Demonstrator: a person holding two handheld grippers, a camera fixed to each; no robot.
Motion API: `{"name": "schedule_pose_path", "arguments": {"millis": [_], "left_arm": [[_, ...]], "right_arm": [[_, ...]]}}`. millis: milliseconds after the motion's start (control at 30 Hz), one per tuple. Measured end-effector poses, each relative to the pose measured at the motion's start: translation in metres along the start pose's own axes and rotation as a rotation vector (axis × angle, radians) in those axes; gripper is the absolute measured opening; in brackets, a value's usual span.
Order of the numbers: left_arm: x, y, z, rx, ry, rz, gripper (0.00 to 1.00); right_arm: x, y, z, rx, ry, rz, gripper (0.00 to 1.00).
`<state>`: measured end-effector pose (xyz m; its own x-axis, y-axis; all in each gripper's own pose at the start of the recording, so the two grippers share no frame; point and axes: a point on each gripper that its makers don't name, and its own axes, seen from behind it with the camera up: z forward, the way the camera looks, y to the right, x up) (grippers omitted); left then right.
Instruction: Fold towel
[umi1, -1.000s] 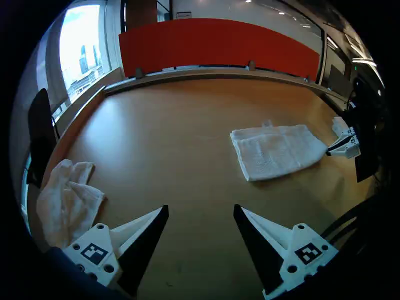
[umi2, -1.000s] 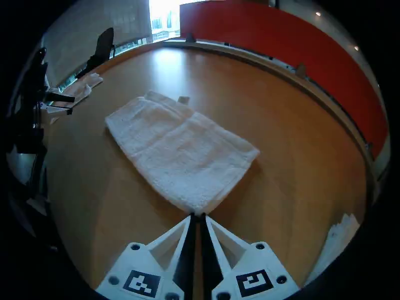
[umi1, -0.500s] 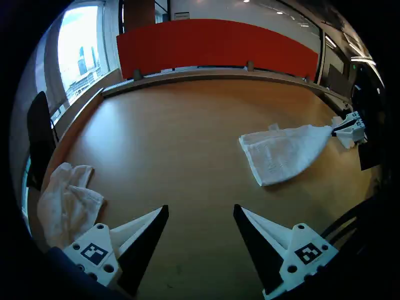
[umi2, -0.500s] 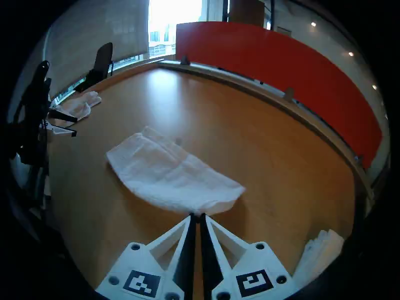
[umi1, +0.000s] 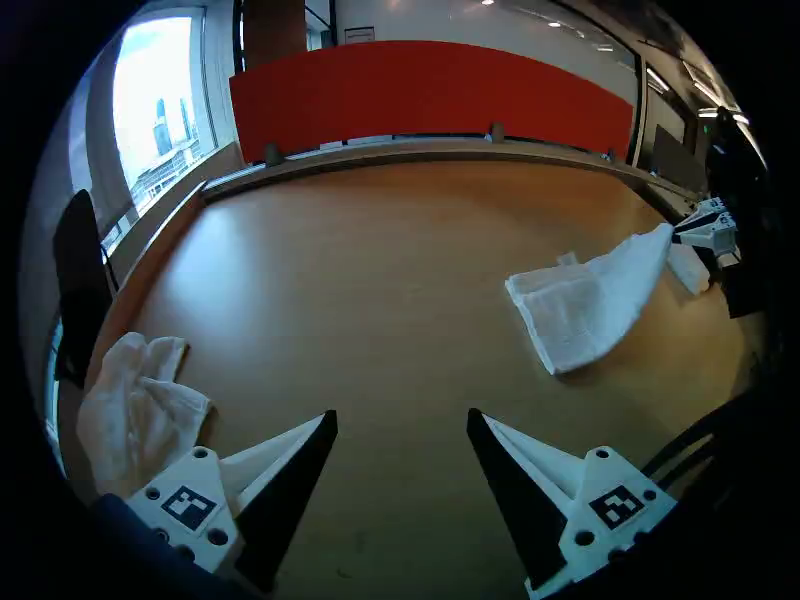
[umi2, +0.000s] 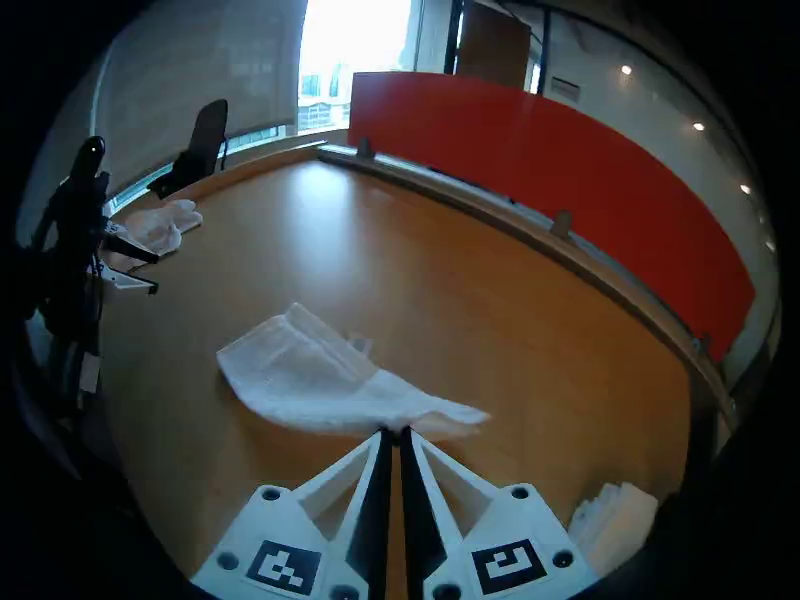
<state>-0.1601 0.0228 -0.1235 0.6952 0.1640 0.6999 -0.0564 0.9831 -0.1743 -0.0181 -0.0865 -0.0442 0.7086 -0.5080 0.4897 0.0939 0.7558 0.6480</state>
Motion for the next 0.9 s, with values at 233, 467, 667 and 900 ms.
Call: {"name": "schedule_pose_path", "arguments": {"millis": [233,467,667,900], "left_arm": [[0.000,0.002,0.001,-0.001,-0.001,0.007,0.97],[0.001,0.001,-0.001,0.002,0.006,-0.001,0.96],[-0.001,-0.001,-0.004,0.010,0.011,-0.015,0.96],[-0.004,-0.001,-0.006,0.014,0.011,-0.030,0.96]], "right_arm": [[0.007,-0.006,0.002,0.018,0.003,-0.026,0.06],[0.018,-0.019,0.006,0.057,0.003,-0.072,0.06],[0.030,-0.033,0.013,0.097,0.006,-0.109,0.06],[0.045,-0.055,0.025,0.160,0.005,-0.158,0.06]]}}
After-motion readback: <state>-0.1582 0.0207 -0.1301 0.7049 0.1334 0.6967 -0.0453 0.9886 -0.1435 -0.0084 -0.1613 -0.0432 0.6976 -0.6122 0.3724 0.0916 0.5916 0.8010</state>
